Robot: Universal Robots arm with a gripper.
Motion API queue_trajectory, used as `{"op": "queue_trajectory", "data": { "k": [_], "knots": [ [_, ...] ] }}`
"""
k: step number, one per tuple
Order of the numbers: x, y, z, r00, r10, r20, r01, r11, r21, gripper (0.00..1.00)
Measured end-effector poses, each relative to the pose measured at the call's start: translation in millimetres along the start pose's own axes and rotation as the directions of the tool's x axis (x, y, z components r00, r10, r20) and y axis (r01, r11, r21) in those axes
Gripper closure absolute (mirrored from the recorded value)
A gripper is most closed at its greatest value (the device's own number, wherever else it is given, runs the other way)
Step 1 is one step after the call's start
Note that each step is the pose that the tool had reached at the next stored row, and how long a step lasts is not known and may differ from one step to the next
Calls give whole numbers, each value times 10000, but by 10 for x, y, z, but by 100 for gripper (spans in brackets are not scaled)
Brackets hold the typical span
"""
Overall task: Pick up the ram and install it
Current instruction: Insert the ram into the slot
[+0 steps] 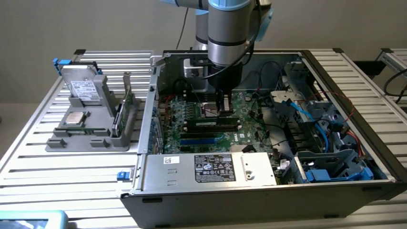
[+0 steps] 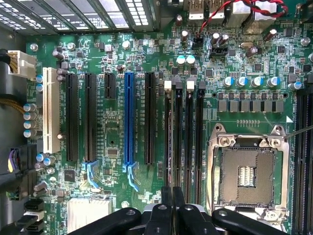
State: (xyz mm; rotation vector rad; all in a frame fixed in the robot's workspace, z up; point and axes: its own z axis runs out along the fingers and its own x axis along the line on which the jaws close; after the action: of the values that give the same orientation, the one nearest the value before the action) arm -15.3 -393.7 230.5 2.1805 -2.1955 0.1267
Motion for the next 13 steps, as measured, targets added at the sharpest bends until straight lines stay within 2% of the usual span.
{"op": "queue_trajectory", "data": {
  "k": [13],
  "knots": [
    [18, -2, 4, 10000, 0, 1, 0, 10000, 0, 87]
  ]
}}
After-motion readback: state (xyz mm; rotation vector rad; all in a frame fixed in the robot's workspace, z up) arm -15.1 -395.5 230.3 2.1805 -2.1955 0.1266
